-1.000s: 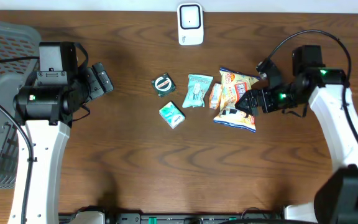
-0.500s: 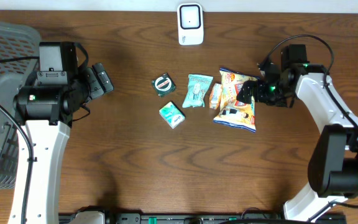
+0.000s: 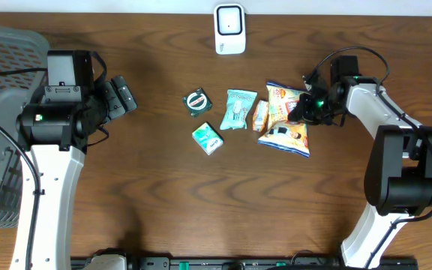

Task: Scan the item barcode
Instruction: 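Reach the right gripper to the yellow snack bag and grasp it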

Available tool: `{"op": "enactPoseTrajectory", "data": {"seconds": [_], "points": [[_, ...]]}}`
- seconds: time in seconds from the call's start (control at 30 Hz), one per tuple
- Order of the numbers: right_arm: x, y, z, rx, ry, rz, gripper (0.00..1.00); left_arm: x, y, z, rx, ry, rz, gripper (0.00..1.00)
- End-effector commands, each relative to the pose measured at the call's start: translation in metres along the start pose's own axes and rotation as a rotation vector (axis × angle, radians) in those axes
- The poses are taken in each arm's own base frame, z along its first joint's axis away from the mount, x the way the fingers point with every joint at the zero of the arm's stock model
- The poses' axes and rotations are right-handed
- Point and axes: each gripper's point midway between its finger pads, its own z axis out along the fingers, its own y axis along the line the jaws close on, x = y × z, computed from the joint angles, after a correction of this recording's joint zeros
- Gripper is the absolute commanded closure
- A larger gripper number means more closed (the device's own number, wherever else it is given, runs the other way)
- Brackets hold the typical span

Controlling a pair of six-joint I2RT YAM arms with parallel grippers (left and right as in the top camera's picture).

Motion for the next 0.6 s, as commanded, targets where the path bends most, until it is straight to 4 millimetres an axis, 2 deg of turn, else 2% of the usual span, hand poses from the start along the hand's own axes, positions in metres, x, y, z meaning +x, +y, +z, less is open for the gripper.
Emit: {"op": "enactPoseTrajectory", "data": {"seconds": [0.0, 0.17, 0.27, 0.43, 0.57], "points": [[-0.012, -0.009, -0.034, 0.173, -0.054, -0.014, 0.99, -0.002, 0.004, 0.000, -0.017, -0.008, 0.002, 0.02], [-0.025, -0.012, -0.102, 0.493, -0.168, -0.033, 0.99, -0.002, 0.004, 0.000, -0.017, -0.008, 0.002, 0.02], [-0.026, -0.003, -0.136, 0.710, -0.262, -0.065, 0.99, -0.002, 0.004, 0.000, -0.017, -0.008, 0.002, 0.02], [-0.025, 0.016, -0.147, 0.942, -0.346, -0.124, 0.99, -0.002, 0.004, 0.000, -0.017, -0.008, 0.003, 0.02], [-0.020, 0.027, -0.166, 1.198, -0.409, -0.206, 0.99, -0.002, 0.004, 0.000, -0.017, -0.008, 0.003, 0.02]]}}
